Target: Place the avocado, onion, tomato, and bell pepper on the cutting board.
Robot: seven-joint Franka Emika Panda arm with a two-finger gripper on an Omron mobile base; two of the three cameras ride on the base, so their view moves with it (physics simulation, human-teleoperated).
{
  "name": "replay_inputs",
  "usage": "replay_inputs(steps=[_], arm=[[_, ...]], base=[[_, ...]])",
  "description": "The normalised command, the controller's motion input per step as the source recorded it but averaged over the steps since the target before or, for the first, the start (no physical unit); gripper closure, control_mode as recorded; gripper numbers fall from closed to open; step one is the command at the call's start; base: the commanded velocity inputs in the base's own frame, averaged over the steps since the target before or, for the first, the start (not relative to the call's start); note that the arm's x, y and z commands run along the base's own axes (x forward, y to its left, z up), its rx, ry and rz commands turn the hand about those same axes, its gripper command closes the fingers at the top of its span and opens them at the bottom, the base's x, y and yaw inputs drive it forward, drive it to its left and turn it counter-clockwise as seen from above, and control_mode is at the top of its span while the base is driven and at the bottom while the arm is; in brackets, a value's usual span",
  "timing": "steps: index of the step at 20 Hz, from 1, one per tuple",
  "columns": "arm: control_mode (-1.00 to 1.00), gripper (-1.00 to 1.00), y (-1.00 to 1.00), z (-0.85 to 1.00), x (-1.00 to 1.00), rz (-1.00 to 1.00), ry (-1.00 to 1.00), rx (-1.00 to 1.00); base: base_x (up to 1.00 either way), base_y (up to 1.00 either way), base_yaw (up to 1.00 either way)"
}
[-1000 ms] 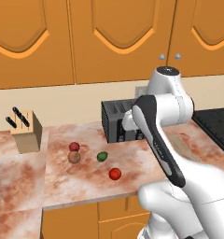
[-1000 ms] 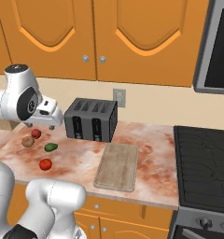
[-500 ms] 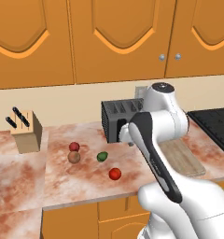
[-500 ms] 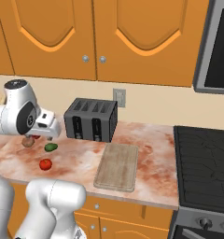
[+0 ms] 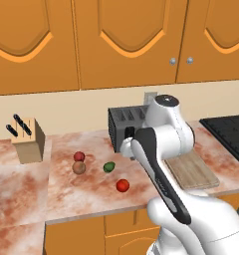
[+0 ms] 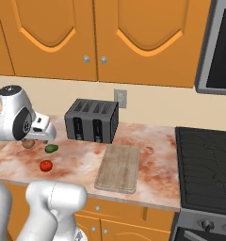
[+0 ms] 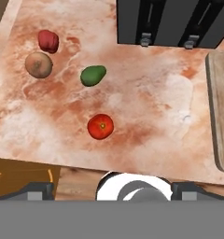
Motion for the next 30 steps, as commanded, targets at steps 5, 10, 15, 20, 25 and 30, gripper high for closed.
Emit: replay_inputs(steps=[5,10,15,20,25,30], arm=[[-1.0,-1.0,0.1,0.0,0.19,0.09,0.01,0.0],[-1.0,-1.0,0.04,-0.01,0.21,0.09,0.04,0.0],[-1.0,-1.0,0.02,-0.23,0.2,0.05,0.07,0.0],[-1.0,-1.0,0.09,-0.37,0.21,0.0,0.11,0.0],[-1.0,-1.0,0.13,-0.22,0.19,0.01,0.04,0.0],[-1.0,-1.0,0.09,-0.19,0.17,0.01,0.01,0.0]], base=[[0.0,0.0,0.0],[0.0,0.0,0.0],[0.0,0.0,0.0],[0.0,0.0,0.0],[0.0,0.0,0.0],[0.0,0.0,0.0]])
